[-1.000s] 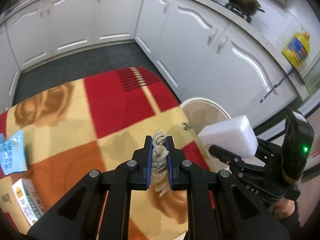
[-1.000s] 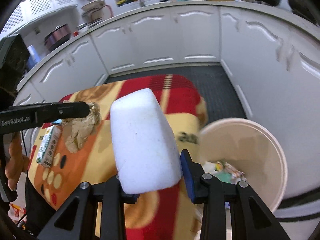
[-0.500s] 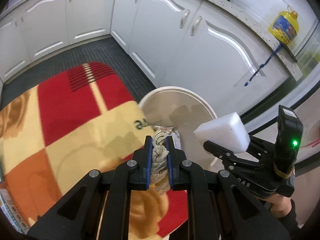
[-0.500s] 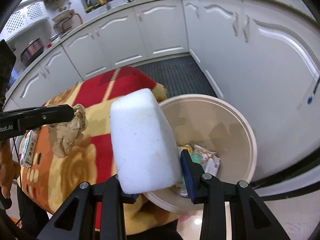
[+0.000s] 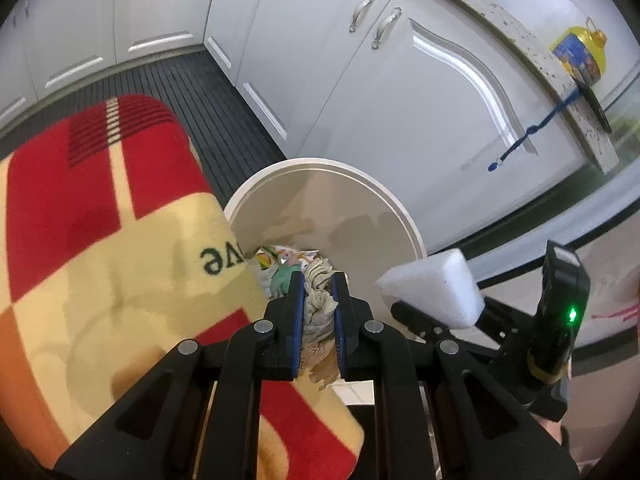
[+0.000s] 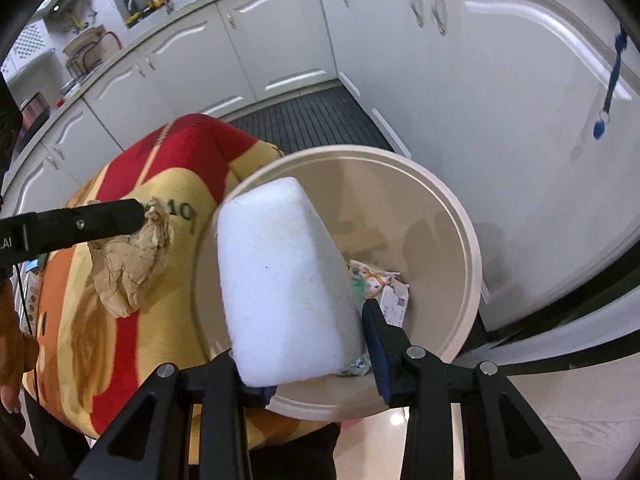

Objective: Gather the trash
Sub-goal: 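Carry tissue and foam block over the bin and open both grippers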

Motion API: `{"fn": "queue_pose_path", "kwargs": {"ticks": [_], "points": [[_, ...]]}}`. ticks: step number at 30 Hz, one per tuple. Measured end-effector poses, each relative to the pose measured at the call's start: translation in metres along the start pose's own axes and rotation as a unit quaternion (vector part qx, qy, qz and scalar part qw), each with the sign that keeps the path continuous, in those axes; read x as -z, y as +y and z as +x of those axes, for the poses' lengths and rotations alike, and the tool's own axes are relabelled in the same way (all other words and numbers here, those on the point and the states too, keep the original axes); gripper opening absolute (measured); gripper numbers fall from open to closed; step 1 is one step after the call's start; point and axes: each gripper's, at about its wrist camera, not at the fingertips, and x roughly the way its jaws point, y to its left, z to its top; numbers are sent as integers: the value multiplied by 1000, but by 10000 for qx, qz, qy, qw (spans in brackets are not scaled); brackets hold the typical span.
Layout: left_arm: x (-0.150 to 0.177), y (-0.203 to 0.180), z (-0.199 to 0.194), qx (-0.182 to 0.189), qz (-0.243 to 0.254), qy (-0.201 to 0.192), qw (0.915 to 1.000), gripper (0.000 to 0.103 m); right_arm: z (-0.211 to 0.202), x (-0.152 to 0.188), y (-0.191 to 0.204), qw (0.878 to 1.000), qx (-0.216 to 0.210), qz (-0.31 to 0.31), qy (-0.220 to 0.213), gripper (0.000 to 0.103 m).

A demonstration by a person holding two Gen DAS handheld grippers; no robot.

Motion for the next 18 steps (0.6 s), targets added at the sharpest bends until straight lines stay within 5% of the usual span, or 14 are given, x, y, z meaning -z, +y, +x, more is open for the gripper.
{"fn": "queue_pose_path", "kwargs": {"ticks": [11,13,15,18], "points": [[0,9,11,106,-194,5,9998,11,20,5,-11,9996,63,160,218,36],[0,10,11,136,-215,-6,9997,12,20,6,-13,9996,61,193,221,43],[-1,11,12,168,-215,-10,9996,17,19,7,-16,9994,66,262,212,46],[0,12,10,195,-225,-41,9995,37,19,8,-17,9992,68,321,225,46]]}}
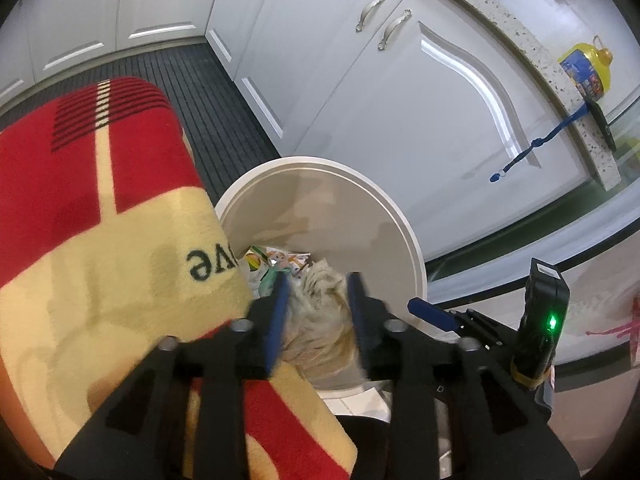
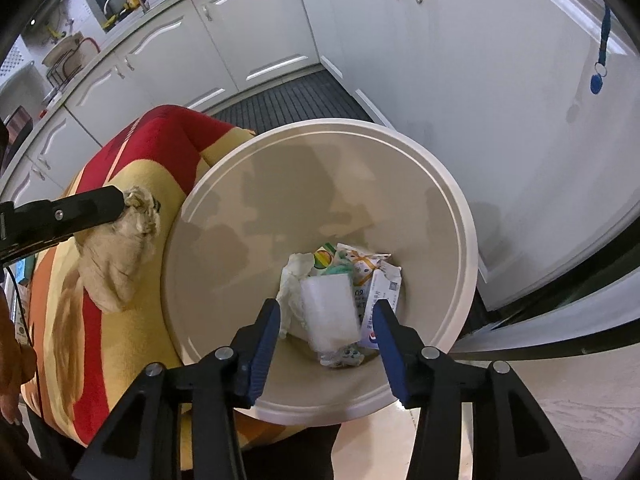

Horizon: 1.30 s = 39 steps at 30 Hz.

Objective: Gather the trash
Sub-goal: 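Carry tissue and foam block over the bin and open both grippers, then move both tools back toward the milk carton and blue snack bag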

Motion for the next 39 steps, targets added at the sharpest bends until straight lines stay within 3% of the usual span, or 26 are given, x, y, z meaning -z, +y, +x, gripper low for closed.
{"fn": "queue_pose_path", "kwargs": {"ticks": [5,14,25,33,39], "points": [[1,3,-4,66,-75,-53,9999,50,-3,1,2,10000,1,-6,11,56],[3,6,-8,-10,-95,-76,9999,51,-6,3,3,10000,49,30,-24,60],[15,14,-34,-613,67,-298,9976,51,-9,2,14,10000,32,-70,-46,60],[33,33,-71,-1081,-38,-508,9928,51,-25,-1,48,9991,-115,-339,-207,60],[52,56,-102,-1333,-158,-584,9892,51,-32,-1,78,9980,-239,-513,-291,66]]}}
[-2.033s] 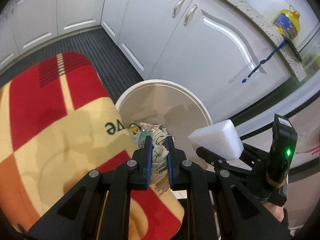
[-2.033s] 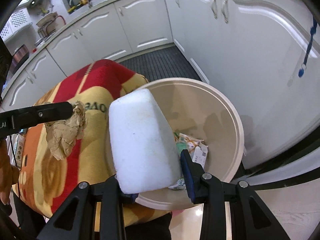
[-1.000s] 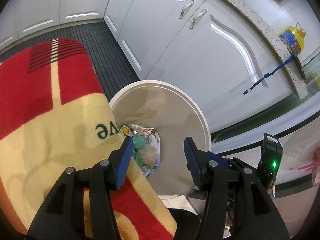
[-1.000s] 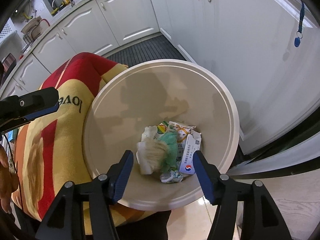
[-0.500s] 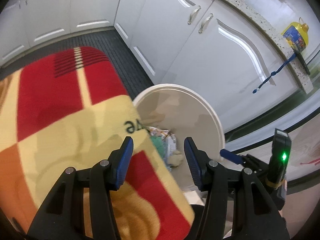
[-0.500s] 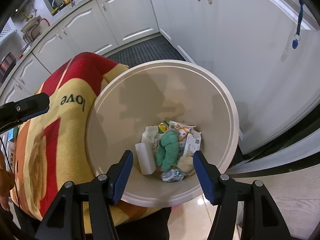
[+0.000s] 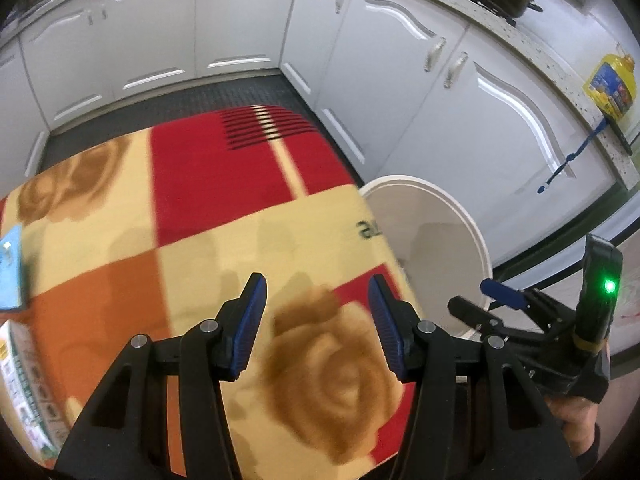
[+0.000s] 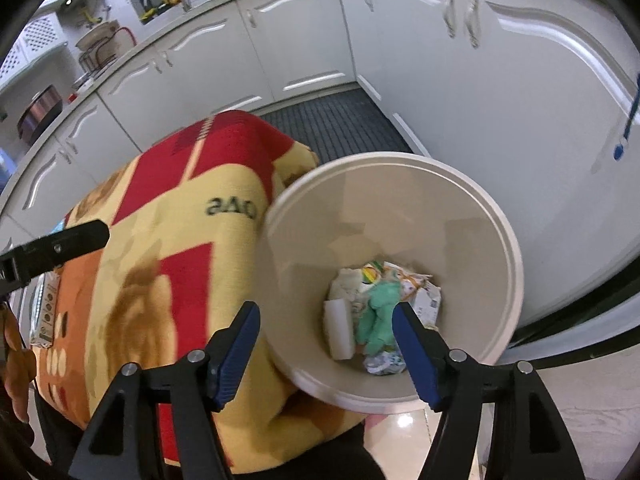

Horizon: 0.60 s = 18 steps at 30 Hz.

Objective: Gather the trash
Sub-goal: 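Move both tools back toward the milk carton and blue snack bag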

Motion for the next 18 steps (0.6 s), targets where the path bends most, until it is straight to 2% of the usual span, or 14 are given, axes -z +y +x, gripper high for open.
{"fn": "queue_pose_path", "kwargs": {"ticks": [8,18], "points": [[28,66,-51,-324,-453,-78,9984,51,-5,-6,40,9994,-240,-254,-88,66],[77,170,-105,-1052,-1308,-184,9856,51,5,-10,114,9935,-754,-847,-66,70]]}}
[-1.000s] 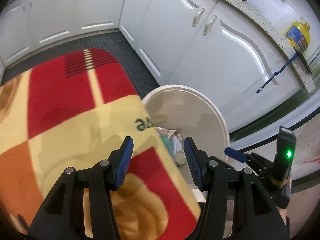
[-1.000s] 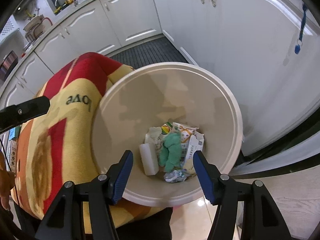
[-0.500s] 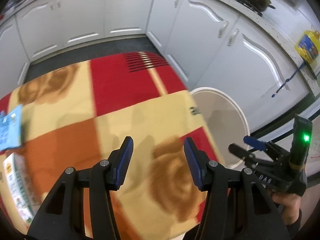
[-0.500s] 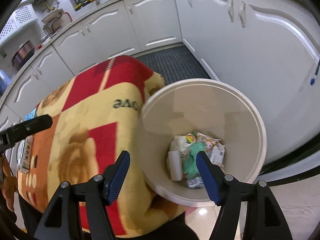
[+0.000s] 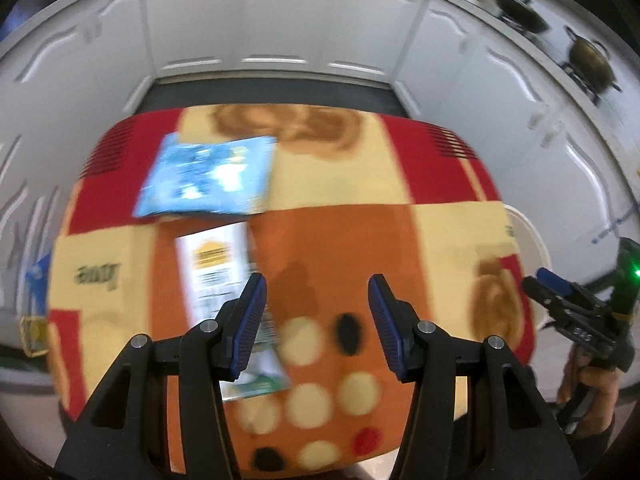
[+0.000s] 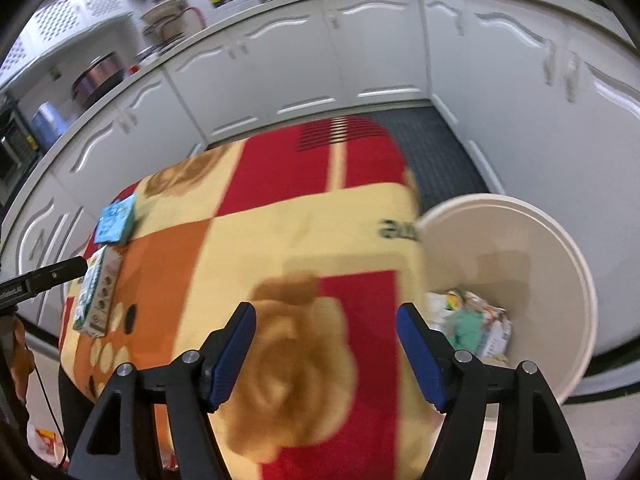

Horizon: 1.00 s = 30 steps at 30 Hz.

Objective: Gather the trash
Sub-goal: 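Move both tools back toward the milk carton and blue snack bag, then grasp the white milk carton with the left gripper while the right tool approaches the blue bag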

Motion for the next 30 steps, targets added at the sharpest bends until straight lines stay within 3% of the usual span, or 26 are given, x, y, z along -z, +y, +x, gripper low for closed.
{"fn": "queue_pose_path", "kwargs": {"ticks": [5,11,16,30], "points": [[10,39,6,-275,-385,95,9988,51,14,-4,29,9994,-204,-272,78,70],[11,50,22,-356,-594,187,9974,51,27,-7,53,9981,-340,-474,177,70],[10,43,38,-242,-541,259,9979,58,34,-8,69,9970,-424,-600,252,70],[12,54,42,34,-458,320,9984,58,62,-15,119,9903,-666,-1114,488,70]]}}
